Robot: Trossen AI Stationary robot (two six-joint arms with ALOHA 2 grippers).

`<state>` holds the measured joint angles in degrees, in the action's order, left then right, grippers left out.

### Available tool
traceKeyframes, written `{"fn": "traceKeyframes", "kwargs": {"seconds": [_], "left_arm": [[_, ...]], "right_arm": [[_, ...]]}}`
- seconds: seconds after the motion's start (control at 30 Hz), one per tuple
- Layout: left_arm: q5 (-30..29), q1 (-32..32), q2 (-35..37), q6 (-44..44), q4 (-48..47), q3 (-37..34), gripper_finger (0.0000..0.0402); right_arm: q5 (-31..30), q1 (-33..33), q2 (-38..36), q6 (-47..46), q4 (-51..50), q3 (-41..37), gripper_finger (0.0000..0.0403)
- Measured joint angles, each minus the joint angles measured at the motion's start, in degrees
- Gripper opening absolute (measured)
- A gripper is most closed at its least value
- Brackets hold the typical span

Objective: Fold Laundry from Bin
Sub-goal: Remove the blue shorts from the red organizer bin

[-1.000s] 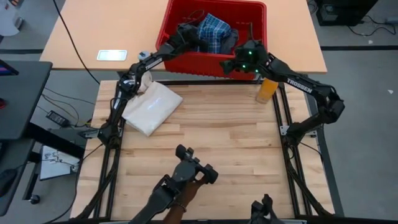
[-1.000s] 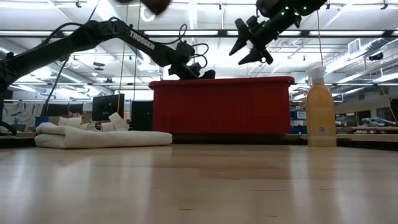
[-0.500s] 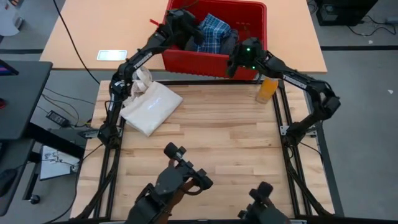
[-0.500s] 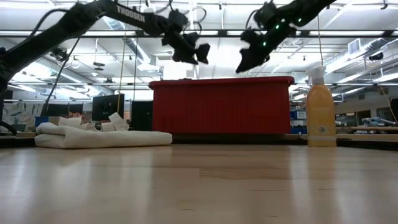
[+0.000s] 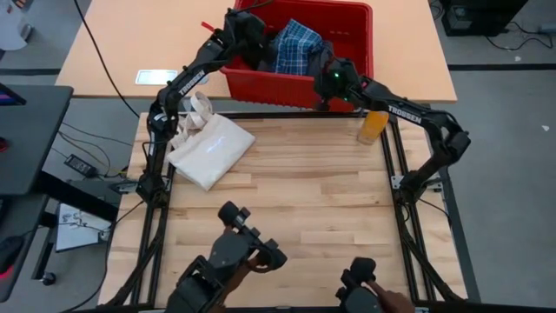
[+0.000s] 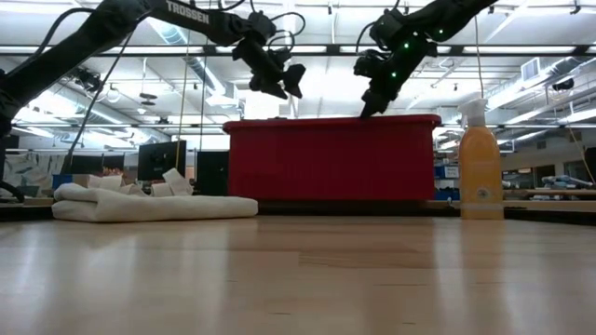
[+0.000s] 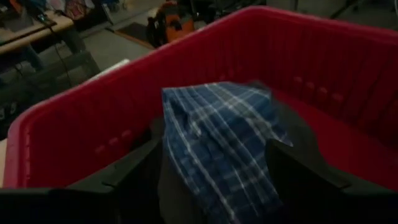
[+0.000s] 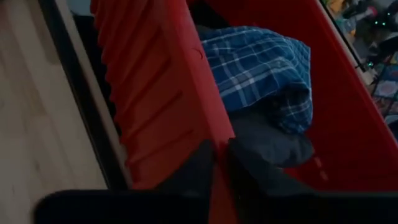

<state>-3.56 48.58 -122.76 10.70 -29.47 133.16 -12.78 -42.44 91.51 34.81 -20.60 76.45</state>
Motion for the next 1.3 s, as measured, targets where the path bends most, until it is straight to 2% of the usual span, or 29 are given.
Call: {"fn": "traceKeyframes", "kwargs": {"seconds": [0.07, 0.13, 0.3, 0.43, 0.63, 0.73, 0.9, 1.03, 1.1, 1.2, 1.3], "left_arm": [[0.6, 0.0, 0.0, 0.1, -0.6, 0.0, 0.0290], [2.1, 0.0, 0.0, 0.1, -0.9, 0.0, 0.0290], [5.0, -0.3, 0.0, 0.0, -0.8, 0.0, 0.0290], [7.2, -0.6, 0.0, 0.1, -0.9, 0.0, 0.0290], [7.6, -1.0, 0.0, 1.5, -1.9, 0.0, 0.0290], [7.6, -0.3, 0.0, 2.5, -6.4, 0.0, 0.0290], [7.3, 3.2, 0.0, -3.6, -11.8, 0.0, 0.0290], [3.7, 5.9, 0.0, -9.4, -12.2, 0.0, 0.0290], [-0.6, 7.1, 0.1, -9.9, -12.3, 0.0, 0.0290], [-8.5, 8.7, 0.1, -5.7, -12.4, 0.0, 0.0290], [-14.4, 9.1, 0.0, 3.0, -10.5, 0.0, 0.0290]], "right_arm": [[0.0, 0.0, -0.6, 1.3, -0.6, -0.1, 0.0014], [0.5, -0.3, -1.6, 2.5, -3.9, -0.5, 0.0007], [1.2, -2.4, -2.5, 4.3, -7.9, -0.6, 0.0026], [2.9, -3.8, -1.9, 4.0, -12.5, -0.8, 0.0022], [5.9, -3.1, -4.4, 2.4, -9.1, -0.5, 0.0022], [6.5, -2.1, -6.8, -1.2, -7.2, -0.6, 0.0032], [4.1, -5.0, -11.2, -15.1, -3.7, -0.5, 0.0065], [3.0, -9.4, -14.2, -22.8, -2.8, -0.4, 0.0110], [-0.8, -10.8, -14.3, -23.6, -2.7, -0.4, 0.0138], [-7.9, -12.1, -13.8, -23.0, -0.5, -0.6, 0.0173], [-12.6, -12.9, -12.0, -20.6, 3.9, -0.4, 0.0194]]}}
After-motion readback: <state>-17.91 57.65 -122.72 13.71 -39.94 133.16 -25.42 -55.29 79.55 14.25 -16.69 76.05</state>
